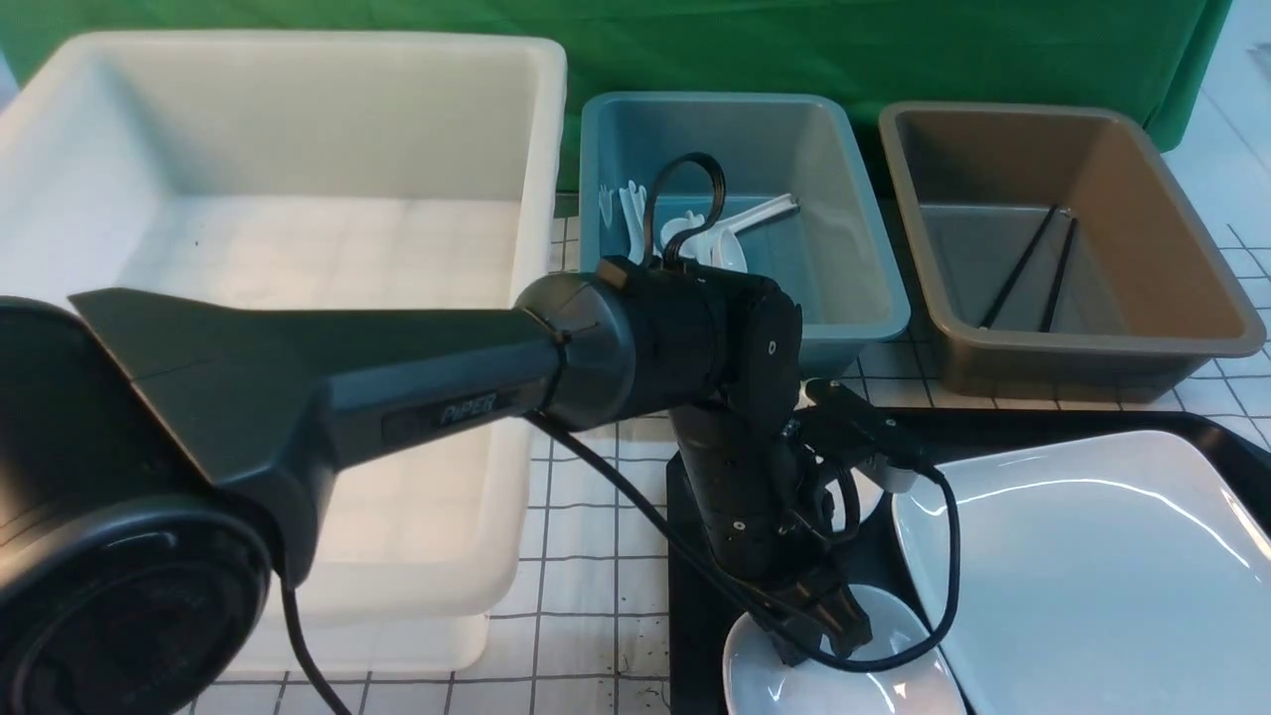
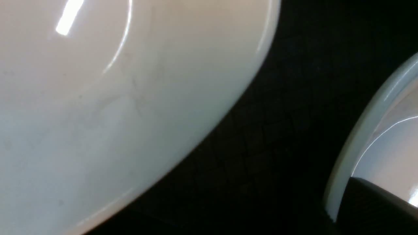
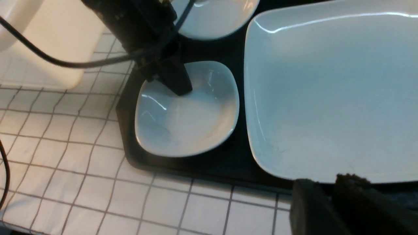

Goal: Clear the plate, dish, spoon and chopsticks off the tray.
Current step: Use the left arm to grab a small plate from the dinner plate

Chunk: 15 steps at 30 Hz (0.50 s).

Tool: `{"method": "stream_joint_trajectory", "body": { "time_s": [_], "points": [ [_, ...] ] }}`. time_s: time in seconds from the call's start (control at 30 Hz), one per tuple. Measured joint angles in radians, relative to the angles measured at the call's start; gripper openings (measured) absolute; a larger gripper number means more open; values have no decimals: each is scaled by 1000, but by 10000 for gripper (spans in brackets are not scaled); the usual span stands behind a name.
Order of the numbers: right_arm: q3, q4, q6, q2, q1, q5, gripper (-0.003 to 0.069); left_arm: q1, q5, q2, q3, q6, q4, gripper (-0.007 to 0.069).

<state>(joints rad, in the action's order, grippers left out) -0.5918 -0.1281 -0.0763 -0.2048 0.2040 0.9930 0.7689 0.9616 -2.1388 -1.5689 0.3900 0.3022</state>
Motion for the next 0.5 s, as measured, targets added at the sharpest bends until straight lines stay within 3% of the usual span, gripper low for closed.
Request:
{"method": "stream_joint_trajectory", "body": {
  "time_s": [0.13,0.3,0.5],
  "points": [
    [0,0,0,0,0,52,170,0,16,19,0,0,0,114],
    [0,0,0,0,0,74,176,2,57,98,4,-43,5,18],
    [0,0,0,0,0,74,178,2,41,258,10,-97,35,9]
  ]
}}
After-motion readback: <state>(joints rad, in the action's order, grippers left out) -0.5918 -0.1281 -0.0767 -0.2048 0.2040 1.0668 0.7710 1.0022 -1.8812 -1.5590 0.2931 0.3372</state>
